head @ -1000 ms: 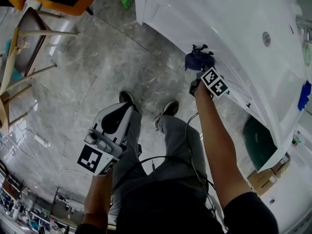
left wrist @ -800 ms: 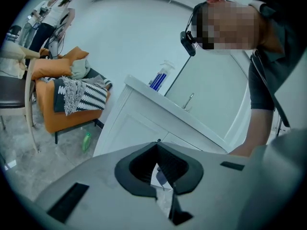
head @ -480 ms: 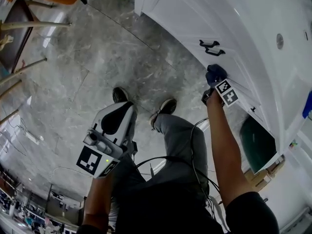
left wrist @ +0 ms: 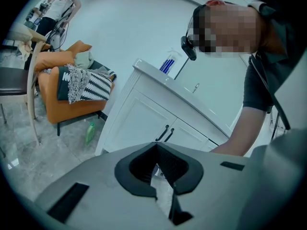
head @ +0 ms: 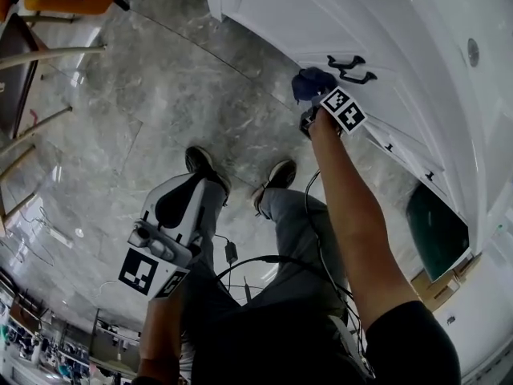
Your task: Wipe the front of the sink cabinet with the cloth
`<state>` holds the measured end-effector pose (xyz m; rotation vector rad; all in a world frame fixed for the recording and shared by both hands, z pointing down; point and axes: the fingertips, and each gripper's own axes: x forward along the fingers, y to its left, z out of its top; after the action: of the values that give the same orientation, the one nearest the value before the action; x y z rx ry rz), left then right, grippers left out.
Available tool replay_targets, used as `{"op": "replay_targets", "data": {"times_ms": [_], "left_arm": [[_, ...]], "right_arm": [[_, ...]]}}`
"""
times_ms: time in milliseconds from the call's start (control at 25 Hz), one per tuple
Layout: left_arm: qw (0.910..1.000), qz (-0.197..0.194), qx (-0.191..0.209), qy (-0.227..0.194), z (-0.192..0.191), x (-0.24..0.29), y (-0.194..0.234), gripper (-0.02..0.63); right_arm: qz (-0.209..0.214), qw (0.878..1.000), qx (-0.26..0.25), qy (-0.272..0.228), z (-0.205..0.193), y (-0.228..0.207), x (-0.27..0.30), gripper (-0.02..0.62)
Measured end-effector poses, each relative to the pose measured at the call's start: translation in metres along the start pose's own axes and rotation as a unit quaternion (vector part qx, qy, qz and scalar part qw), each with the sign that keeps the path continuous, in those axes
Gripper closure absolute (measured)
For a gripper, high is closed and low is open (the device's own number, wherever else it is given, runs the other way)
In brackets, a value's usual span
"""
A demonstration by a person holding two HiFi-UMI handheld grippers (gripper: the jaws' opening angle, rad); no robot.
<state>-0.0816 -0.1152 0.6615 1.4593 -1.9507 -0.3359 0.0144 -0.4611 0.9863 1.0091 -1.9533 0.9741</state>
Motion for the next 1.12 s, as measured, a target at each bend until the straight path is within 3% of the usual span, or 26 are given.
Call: {"op": "replay_targets", "data": {"times_ms": [200,320,440,640,720,880,1000,1120], "left_arm": [[0.9999,-0.015,-0.002,-0.007,0.009,0.006,-0.014,0.601],[0.9997,-0.019,0.002,-0.017,0.018,0.007,-0.017,0.601],[0.9996,-0.019,0.007,-0.021,0.02,0.003,-0.017,0.601],[0.9995,-0.021,0.019,-0.01,0.015,0.003,-0.025,0.601],[0.9995,-0.023,0.022,-0.008,0.018,0.004,-0.031,0.601],[0.9992,-0.029,0.024,-0.011,0.034,0.003,-0.045,0.601],[0.9988,-0.036,0.024,-0.021,0.054,0.002,-0.057,0.601],[0.9983,-0.043,0.023,-0.031,0.079,0.0,-0.072,0.602]], "right_arm": [[-0.085,0.996,0.008,-0.037,0.024,-0.096,-0.064,0.538],[-0.098,0.995,-0.028,-0.018,0.035,-0.134,-0.088,0.538],[-0.085,0.996,-0.031,-0.002,0.032,-0.12,-0.081,0.538],[0.01,1.0,-0.017,0.006,0.021,-0.01,-0.041,0.538],[0.028,1.0,0.001,0.007,0.021,0.02,-0.037,0.538],[0.027,1.0,-0.008,0.013,0.033,0.019,-0.062,0.538],[0.022,0.999,-0.032,0.0,0.054,0.0,-0.106,0.538],[0.004,1.0,-0.021,-0.019,0.079,-0.027,-0.159,0.538]]}}
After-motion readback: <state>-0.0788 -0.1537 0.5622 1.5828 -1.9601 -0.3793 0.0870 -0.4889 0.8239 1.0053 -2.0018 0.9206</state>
